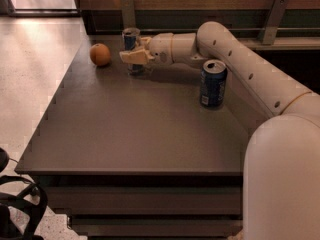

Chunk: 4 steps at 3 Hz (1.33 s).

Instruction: Move redbull can near orange

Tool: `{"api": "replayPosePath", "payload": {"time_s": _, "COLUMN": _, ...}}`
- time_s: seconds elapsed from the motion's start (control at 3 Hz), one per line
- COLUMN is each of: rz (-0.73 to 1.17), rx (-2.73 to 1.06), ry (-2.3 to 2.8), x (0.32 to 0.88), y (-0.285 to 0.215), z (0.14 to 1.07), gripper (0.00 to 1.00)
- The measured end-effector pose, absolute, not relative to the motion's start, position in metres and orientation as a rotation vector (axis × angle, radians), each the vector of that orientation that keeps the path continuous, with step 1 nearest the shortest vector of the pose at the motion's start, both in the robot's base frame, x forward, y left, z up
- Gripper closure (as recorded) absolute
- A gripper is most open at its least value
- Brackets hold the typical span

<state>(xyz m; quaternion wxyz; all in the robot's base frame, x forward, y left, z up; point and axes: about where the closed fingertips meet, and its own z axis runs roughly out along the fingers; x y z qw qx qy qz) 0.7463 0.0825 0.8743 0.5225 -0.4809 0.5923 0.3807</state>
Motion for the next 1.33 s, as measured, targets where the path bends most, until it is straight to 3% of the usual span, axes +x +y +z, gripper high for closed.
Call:
{"api": "replayPosePath", "payload": {"time_s": 0.67, "rz": 0.921, "rx": -1.158, "ry": 1.415, "x": 0.745, "y": 0.0891, "z": 0.8734, "gripper": 0.18}}
{"api": "replayPosePath", "payload": {"time_s": 1.0, "rz": 0.926, "rx": -1.161, "ry": 1.413, "x": 0.7441, "y": 0.093, "z": 0.8729, "gripper": 0.0}}
{"api": "replayPosePath", "payload": {"time_s": 1.33, "rz": 0.927, "rx": -1.162, "ry": 1.413, "x": 0.7441, "y": 0.0931, "z": 0.8729, "gripper": 0.0}}
